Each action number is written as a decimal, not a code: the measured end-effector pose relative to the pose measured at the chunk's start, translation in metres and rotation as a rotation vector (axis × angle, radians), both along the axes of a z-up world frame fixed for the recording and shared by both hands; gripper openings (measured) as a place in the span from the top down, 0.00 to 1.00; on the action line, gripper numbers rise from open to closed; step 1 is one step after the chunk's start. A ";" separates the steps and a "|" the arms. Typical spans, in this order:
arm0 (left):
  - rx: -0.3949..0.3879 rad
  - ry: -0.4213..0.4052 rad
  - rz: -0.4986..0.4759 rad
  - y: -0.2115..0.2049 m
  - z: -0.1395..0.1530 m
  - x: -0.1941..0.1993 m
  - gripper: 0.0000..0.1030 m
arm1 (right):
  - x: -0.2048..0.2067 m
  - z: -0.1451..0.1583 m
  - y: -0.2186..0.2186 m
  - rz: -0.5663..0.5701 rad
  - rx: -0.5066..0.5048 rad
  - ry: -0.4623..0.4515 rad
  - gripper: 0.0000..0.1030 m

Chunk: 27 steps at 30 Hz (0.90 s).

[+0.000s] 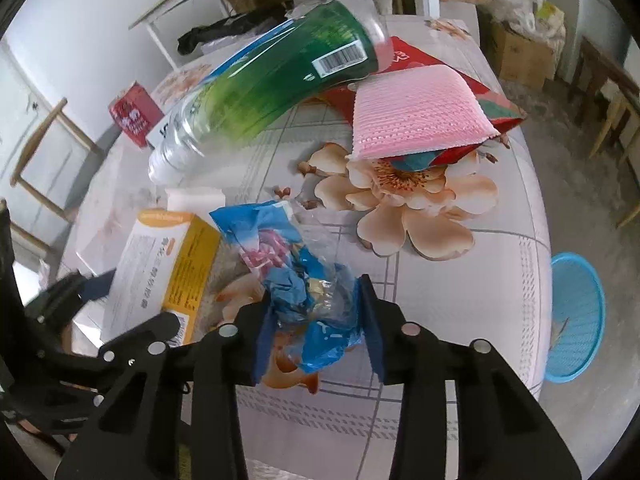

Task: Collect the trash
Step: 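Lift the blue wrapper with the right gripper while the left gripper holds the box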

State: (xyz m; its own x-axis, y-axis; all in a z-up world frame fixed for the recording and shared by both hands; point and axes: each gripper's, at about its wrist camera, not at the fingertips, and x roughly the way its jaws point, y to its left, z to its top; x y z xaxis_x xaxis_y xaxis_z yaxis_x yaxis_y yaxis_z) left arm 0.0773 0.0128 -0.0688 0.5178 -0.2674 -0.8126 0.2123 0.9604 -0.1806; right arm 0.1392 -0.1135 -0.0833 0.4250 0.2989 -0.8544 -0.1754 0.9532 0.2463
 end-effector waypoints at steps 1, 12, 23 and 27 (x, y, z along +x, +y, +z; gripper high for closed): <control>-0.005 0.000 0.000 0.001 0.000 0.000 0.28 | 0.000 0.000 -0.002 -0.012 0.015 0.002 0.67; -0.039 -0.030 0.015 0.004 0.006 -0.004 0.31 | -0.008 0.008 -0.015 -0.062 0.057 -0.016 0.71; -0.069 -0.089 0.044 0.010 0.024 -0.011 0.32 | -0.018 0.023 -0.032 -0.103 0.113 -0.074 0.72; -0.098 -0.127 0.048 0.013 0.037 -0.017 0.32 | -0.029 0.030 -0.045 -0.139 0.151 -0.105 0.72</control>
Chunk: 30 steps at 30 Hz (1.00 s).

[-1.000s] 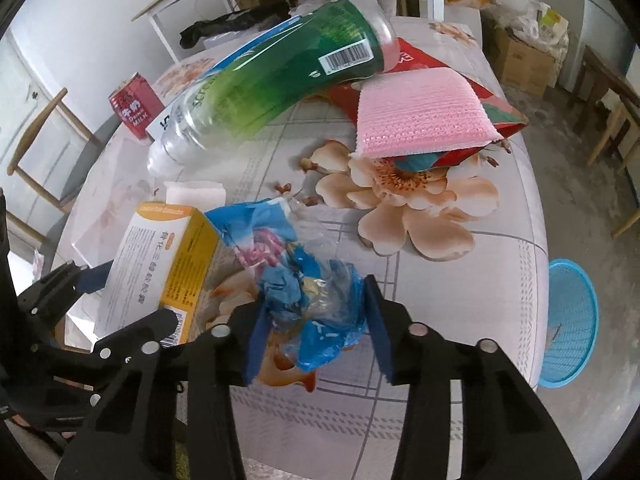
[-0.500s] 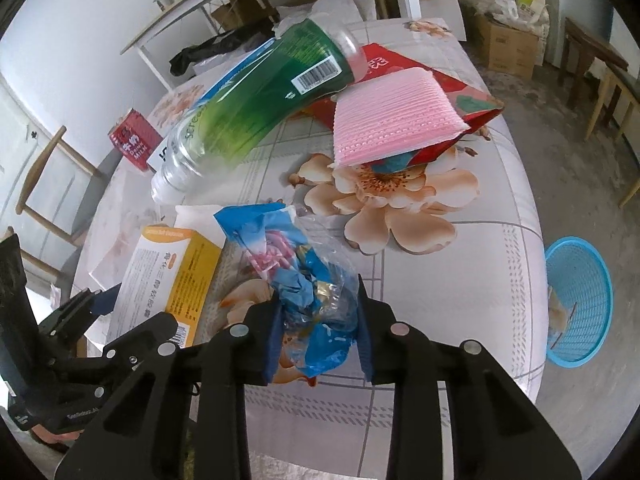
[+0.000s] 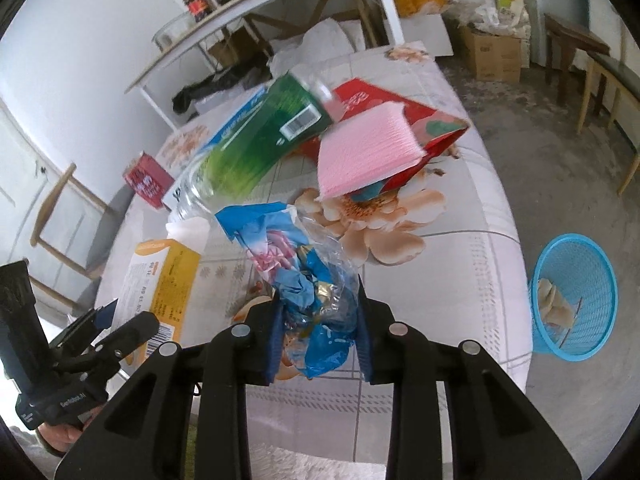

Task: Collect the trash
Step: 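Lift the blue wrapper with the right gripper while the left gripper holds the box, then carry the box and wrapper over the blue wastebasket and open both grippers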

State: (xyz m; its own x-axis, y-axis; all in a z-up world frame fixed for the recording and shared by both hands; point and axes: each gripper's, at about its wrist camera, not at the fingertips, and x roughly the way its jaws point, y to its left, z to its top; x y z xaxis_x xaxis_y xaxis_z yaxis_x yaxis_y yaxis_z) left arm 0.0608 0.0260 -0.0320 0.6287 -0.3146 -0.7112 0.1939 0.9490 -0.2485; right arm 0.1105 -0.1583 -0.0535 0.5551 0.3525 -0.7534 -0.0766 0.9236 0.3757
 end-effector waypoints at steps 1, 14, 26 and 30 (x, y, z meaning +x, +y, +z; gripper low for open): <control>-0.001 -0.010 -0.002 -0.001 0.003 -0.001 0.32 | -0.004 0.002 -0.007 -0.013 0.025 -0.009 0.72; -0.057 -0.086 -0.263 -0.094 0.055 0.030 0.32 | -0.066 0.006 -0.152 -0.397 0.246 -0.074 0.72; -0.062 0.291 -0.679 -0.317 0.005 0.111 0.31 | -0.094 -0.087 -0.289 -0.736 0.502 0.071 0.72; -0.009 0.357 -0.727 -0.378 -0.021 0.123 0.30 | -0.083 -0.120 -0.322 -0.814 0.521 0.129 0.69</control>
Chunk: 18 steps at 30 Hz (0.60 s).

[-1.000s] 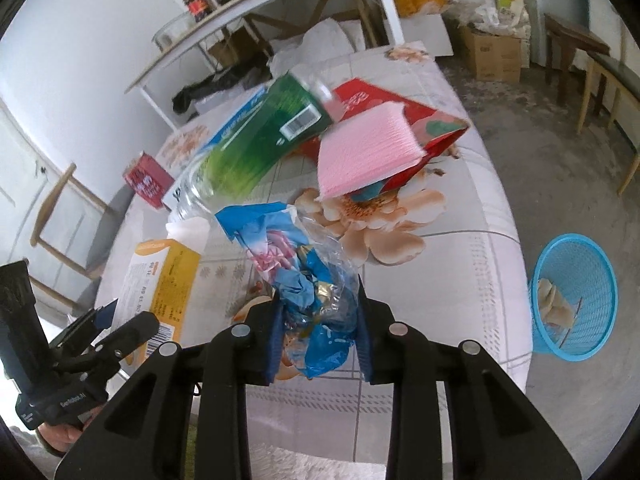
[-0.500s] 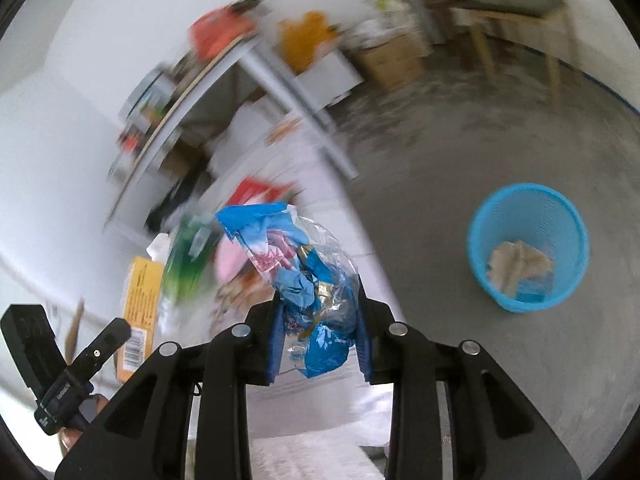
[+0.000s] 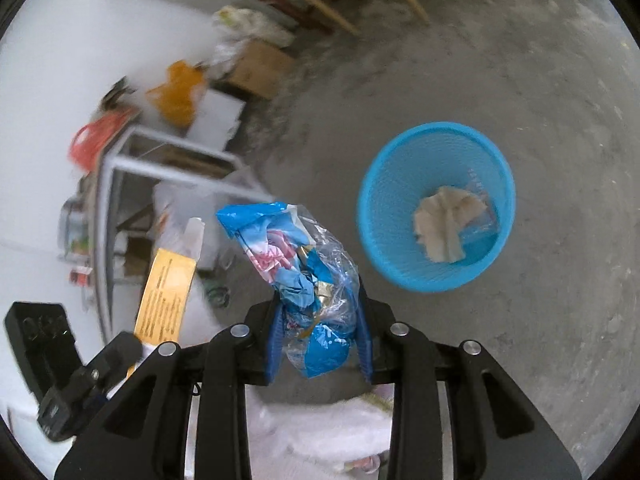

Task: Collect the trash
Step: 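Carry the box and wrapper over the blue wastebasket and open both grippers, then move both empty grippers back toward the table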

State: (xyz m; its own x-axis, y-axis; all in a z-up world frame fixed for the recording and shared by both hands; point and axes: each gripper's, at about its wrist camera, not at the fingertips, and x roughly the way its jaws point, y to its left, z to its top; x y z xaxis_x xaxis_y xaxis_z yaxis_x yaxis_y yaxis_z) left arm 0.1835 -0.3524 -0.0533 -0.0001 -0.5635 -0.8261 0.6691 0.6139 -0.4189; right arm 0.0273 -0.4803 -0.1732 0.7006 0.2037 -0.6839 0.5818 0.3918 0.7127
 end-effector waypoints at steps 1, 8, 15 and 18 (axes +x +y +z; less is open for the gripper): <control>0.016 0.024 -0.011 -0.018 -0.010 0.006 0.30 | 0.006 -0.010 -0.012 -0.021 -0.003 0.028 0.63; 0.000 0.079 0.080 -0.064 -0.041 0.033 0.24 | 0.027 -0.074 -0.055 -0.093 0.006 0.174 0.40; -0.026 0.050 0.051 -0.043 -0.029 0.017 0.24 | -0.002 -0.088 -0.050 -0.130 0.026 0.166 0.40; -0.049 -0.003 0.046 -0.021 -0.010 0.006 0.24 | -0.013 -0.078 -0.042 -0.119 0.018 0.143 0.40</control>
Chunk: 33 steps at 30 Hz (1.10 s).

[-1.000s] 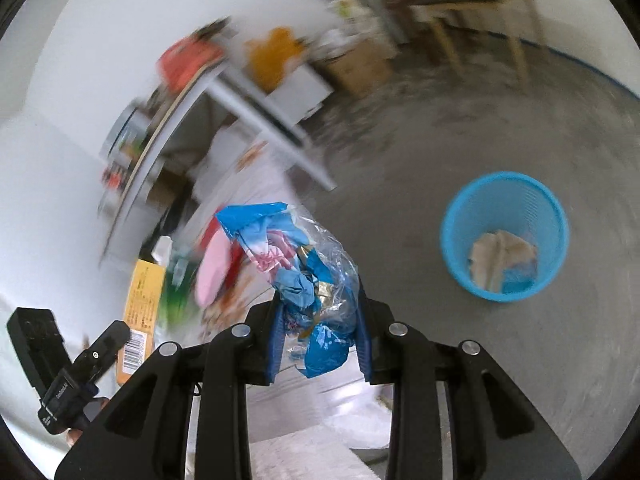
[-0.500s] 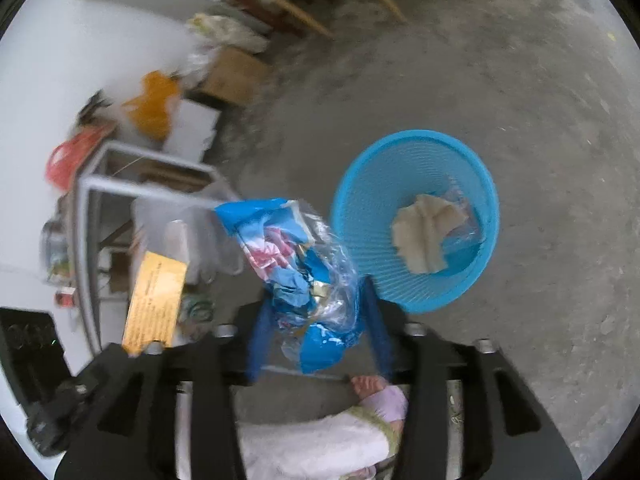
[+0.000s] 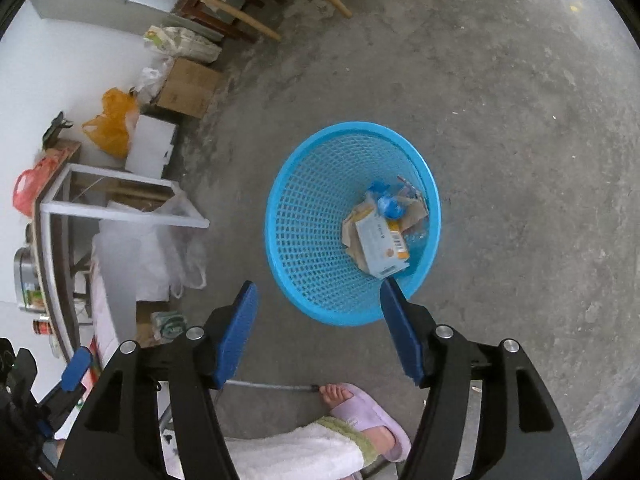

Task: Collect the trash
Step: 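Move both empty grippers back toward the table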

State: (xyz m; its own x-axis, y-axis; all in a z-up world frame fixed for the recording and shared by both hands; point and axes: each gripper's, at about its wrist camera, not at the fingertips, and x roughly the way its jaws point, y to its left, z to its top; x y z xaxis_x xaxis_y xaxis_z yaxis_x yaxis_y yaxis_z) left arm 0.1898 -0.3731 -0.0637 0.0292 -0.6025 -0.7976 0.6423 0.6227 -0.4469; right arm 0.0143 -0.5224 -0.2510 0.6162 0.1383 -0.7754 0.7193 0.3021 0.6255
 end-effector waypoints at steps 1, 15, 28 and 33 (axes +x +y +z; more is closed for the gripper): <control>-0.007 -0.015 0.000 0.007 0.005 -0.002 0.24 | -0.003 0.006 0.004 0.005 -0.002 -0.013 0.40; -0.080 -0.331 0.215 0.209 0.069 -0.062 0.24 | 0.039 0.159 0.115 0.335 -0.314 -0.219 0.26; 0.057 -0.464 0.483 0.353 0.044 -0.105 0.18 | 0.150 0.243 0.336 0.907 -0.797 -0.293 0.06; 0.063 -0.500 0.503 0.378 0.036 -0.119 0.16 | 0.183 0.231 0.382 1.012 -0.920 -0.224 0.06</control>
State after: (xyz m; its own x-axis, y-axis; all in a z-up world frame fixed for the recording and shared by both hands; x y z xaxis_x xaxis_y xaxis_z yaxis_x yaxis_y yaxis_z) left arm 0.0712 0.0050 -0.0280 0.6631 -0.3730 -0.6490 0.3892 0.9124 -0.1268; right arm 0.1976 -0.1408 -0.0199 0.6776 0.0935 -0.7294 -0.1466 0.9891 -0.0094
